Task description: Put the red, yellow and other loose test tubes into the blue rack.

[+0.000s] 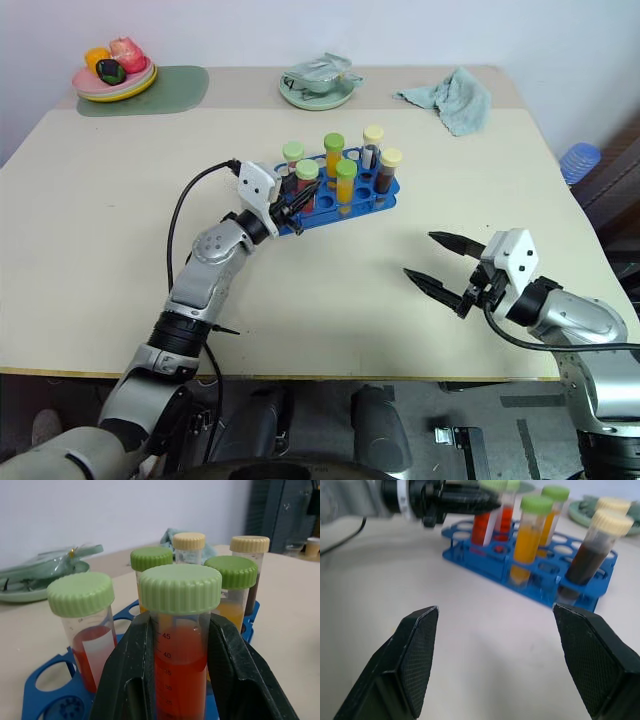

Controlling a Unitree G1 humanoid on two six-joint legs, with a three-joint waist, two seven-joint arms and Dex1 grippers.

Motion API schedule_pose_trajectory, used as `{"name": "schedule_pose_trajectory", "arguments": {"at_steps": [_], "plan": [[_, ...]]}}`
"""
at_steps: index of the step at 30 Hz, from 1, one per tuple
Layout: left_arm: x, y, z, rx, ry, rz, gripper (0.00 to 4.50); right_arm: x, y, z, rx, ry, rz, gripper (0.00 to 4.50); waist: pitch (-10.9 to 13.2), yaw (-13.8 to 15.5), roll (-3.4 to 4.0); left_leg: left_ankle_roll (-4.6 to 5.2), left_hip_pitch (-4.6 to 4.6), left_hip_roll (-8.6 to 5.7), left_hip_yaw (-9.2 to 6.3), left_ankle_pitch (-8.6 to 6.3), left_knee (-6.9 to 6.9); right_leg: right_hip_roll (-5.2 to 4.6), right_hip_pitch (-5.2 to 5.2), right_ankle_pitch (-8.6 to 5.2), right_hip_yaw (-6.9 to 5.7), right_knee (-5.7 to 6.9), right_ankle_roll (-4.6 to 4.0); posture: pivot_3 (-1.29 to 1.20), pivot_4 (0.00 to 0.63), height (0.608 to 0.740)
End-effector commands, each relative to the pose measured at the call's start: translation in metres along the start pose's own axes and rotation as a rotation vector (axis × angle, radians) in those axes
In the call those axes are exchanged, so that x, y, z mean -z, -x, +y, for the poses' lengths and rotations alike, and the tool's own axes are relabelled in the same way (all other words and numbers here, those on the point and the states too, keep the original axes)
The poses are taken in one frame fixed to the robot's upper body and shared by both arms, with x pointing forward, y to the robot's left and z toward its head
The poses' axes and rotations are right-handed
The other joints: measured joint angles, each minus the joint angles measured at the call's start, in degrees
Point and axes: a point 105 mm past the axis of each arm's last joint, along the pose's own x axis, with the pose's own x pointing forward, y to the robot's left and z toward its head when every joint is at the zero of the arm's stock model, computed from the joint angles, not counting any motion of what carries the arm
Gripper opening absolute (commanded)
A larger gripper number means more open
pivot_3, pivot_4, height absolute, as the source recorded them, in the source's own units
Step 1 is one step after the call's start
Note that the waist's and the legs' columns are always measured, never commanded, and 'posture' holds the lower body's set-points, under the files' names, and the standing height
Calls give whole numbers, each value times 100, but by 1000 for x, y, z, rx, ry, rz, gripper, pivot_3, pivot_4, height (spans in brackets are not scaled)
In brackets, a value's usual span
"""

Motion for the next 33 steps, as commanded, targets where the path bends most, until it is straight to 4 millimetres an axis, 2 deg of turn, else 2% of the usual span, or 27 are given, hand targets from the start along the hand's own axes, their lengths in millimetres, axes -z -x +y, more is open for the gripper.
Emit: {"name": "schedule_pose_trajectory", "arguments": {"at_steps": [1,8,10,11,15,18,20,23,26,33], "plan": [[-4,0,-1,-1,20,-19,965,-22,-3,-1,23,-9,-99,3747,0,1,0,0,0,0,0,0,0,0,0,0,0,0,0,0,150,740],[0,1,0,-10,7,-10,965,-24,-6,0,12,-10,-96,3747,-1,4,1,0,-1,0,-1,0,0,0,0,0,-1,0,0,0,150,740],[-2,2,-3,8,28,-23,1945,-24,-6,0,12,-9,-96,3747,-1,-1,1,0,0,-1,-1,0,0,-1,0,0,-1,0,0,0,150,740],[-3,2,-3,10,29,-28,2275,-24,-6,0,10,-7,-94,3747,-1,-2,2,1,0,-1,-1,0,0,0,0,0,-1,0,0,0,150,740],[-2,2,-4,-4,-29,-23,4413,-24,-7,0,4,-4,-94,3747,-1,0,1,1,0,-1,-1,0,0,0,0,0,-1,0,0,0,150,740],[-4,3,-3,-26,-49,-46,4474,-23,-9,0,0,-3,-95,3747,-1,0,1,1,0,-1,0,0,0,0,0,0,-1,0,0,0,150,740],[-13,6,-2,-42,-61,-101,4474,-22,-10,1,-2,-2,-95,3747,-1,3,1,1,0,0,0,0,0,0,0,0,-1,0,0,0,150,740],[-18,16,1,-69,-72,-145,4474,-21,-12,1,-7,-3,-98,3747,-1,-8,1,1,0,0,-1,0,0,-1,0,0,0,-1,0,0,150,740],[-19,35,9,-102,-104,-132,4474,-18,-12,3,-21,-3,-91,3747,-1,-24,2,1,1,4,-2,-1,-2,2,-2,0,0,1,0,0,150,740],[-19,93,17,-88,-114,-60,4474,-4,-5,0,-17,-25,-65,3747,-2,5,4,4,2,9,-7,-2,-2,-1,-1,0,3,0,0,0,150,740]]}}
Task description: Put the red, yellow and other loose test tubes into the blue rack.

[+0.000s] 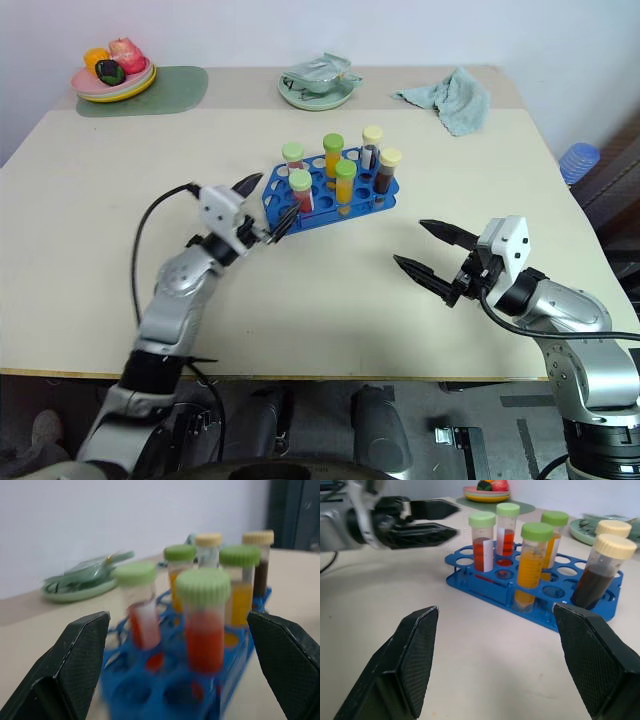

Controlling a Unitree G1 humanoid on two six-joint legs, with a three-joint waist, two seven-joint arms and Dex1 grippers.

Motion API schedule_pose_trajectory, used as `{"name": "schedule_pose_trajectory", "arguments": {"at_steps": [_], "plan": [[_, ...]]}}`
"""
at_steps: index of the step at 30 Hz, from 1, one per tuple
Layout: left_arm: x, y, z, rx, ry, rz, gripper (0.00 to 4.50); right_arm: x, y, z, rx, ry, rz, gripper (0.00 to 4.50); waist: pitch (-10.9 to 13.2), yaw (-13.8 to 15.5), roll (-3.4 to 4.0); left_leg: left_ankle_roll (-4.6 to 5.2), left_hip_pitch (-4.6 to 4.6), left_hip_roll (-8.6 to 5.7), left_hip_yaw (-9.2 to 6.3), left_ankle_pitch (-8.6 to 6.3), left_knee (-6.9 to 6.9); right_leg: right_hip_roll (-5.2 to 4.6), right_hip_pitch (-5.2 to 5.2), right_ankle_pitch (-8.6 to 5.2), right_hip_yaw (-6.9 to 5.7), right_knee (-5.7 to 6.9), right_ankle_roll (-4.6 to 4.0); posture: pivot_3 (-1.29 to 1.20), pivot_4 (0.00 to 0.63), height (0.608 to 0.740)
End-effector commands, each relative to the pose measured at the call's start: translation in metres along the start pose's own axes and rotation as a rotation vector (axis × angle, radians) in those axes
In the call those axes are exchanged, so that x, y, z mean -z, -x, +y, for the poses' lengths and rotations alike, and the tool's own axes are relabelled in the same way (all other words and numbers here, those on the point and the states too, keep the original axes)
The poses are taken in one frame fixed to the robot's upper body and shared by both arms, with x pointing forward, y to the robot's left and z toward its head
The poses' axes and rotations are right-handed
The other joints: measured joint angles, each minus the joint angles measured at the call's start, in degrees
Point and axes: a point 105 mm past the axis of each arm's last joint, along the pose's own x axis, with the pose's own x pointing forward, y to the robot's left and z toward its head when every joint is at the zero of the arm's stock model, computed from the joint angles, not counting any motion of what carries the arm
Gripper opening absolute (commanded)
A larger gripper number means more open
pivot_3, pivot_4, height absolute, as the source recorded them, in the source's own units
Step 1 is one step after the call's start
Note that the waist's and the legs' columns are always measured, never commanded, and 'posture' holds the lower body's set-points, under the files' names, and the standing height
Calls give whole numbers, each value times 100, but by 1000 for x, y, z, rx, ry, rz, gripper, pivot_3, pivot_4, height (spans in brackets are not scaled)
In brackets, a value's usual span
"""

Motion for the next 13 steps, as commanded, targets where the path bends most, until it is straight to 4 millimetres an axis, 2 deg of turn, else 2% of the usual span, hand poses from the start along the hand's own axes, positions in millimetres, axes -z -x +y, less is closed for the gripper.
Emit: {"name": "schedule_pose_trajectory", "arguments": {"at_steps": [1,4,6,10,13], "plan": [[-14,21,6,2,11,-18,4474,-1,5,-3,12,20,-19,3747,0,10,0,0,0,-1,1,0,2,0,2,0,-2,0,0,0,150,740],[1,61,11,10,7,105,4474,9,13,-7,33,12,8,3747,-2,-18,2,2,2,2,0,-1,-1,-1,4,0,-1,-2,-1,0,150,740],[6,81,11,25,7,154,4474,12,18,-9,44,7,14,3747,-4,-18,7,6,14,6,2,-4,-12,0,7,-1,4,-3,-2,0,150,740],[4,98,11,38,27,186,4474,15,24,-10,57,3,19,3747,-4,13,8,6,27,10,6,-4,-6,-1,30,-2,-2,-6,-3,0,150,740],[4,104,10,54,43,205,4474,18,27,-11,58,1,24,3747,-4,15,8,8,44,10,6,-6,-11,-4,50,-2,-1,-13,-3,0,150,740]]}}
